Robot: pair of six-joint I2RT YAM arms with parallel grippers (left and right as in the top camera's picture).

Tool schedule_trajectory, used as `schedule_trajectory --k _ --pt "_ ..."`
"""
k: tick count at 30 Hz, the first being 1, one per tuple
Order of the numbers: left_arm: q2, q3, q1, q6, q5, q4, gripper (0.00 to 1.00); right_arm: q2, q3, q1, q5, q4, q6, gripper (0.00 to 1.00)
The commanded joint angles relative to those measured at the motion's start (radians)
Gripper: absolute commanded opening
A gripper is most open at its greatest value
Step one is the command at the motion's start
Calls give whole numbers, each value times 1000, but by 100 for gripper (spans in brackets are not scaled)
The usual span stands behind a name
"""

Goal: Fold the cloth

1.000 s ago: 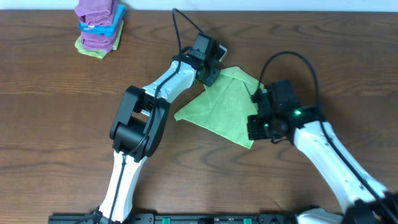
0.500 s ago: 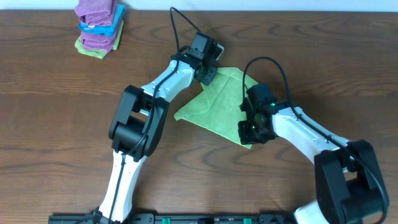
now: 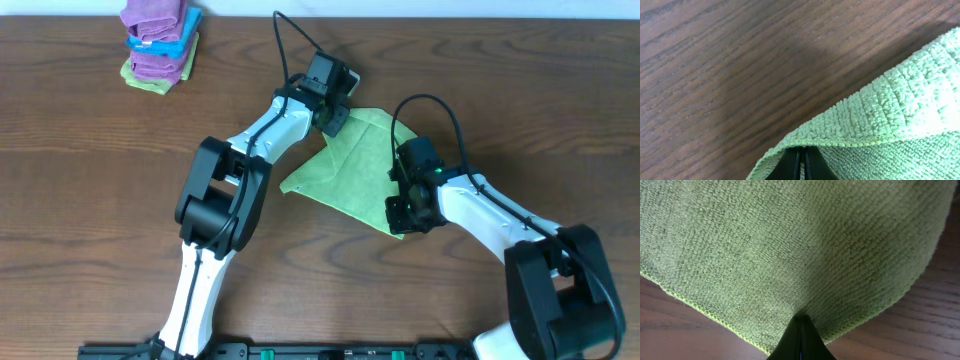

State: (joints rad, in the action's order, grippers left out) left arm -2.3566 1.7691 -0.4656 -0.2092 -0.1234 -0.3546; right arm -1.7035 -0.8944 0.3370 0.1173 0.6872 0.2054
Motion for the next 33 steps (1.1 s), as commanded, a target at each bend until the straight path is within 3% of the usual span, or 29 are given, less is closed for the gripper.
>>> schedule_trajectory --k 1,14,33 --pt "-58 14 9 8 18 -2 6 -12 16 7 -12 2 19 2" --pt "-58 14 30 7 27 -3 6 -12 25 -3 -125 82 72 2" --pt "-58 2 144 3 17 -10 6 -12 25 -141 -127 121 98 2"
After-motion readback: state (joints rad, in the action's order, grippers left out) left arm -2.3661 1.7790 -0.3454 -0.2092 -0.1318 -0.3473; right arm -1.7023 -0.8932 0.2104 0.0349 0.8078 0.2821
